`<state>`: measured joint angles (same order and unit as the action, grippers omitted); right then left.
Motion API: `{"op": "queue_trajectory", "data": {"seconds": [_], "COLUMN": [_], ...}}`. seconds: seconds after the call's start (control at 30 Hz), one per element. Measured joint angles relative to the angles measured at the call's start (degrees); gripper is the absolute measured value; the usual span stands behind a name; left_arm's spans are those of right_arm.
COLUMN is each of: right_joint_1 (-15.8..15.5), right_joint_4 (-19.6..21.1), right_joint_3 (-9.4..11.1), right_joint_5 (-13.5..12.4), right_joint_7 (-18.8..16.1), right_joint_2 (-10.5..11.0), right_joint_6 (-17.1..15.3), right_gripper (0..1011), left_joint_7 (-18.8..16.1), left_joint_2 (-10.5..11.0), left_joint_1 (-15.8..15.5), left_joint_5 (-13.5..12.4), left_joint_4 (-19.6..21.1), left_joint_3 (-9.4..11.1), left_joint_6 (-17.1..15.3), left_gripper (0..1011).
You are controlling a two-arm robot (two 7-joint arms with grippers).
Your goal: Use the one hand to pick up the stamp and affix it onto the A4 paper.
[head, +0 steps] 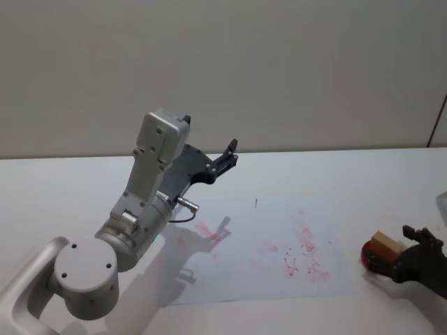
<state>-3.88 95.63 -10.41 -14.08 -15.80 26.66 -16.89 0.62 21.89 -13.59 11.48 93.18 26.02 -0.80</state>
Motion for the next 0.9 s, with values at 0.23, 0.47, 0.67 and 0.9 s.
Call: {"op": "queue_trajectory", "data": {"seconds": [0.23,0.47,0.67,0.9], "right_joint_1": [0.4,0.5,0.7,0.7], "right_joint_4": [-0.6,-0.9,-1.0,-1.1], "right_joint_3": [-0.3,-0.4,-0.5,-0.5], "right_joint_5": [0.6,0.9,1.1,1.2], "right_joint_7": [-0.2,-0.3,-0.3,-0.4], "right_joint_2": [-0.3,-0.5,-0.6,-0.6], "right_joint_6": [-0.4,-0.5,-0.6,-0.7], "right_gripper": [901,729,534,304], "left_joint_7": [0.0,0.0,0.0,0.0], "left_joint_2": [0.0,0.0,0.0,0.0], "left_joint_1": [0.0,0.0,0.0,0.0], "left_joint_5": [0.0,0.0,0.0,0.0], "left_joint_4": [0.0,0.0,0.0,0.0], "left_joint_3": [0.0,0.0,0.0,0.0], "left_joint_6": [0.0,0.0,0.0,0.0], "left_gripper": [1001,1001,1001,1001]}}
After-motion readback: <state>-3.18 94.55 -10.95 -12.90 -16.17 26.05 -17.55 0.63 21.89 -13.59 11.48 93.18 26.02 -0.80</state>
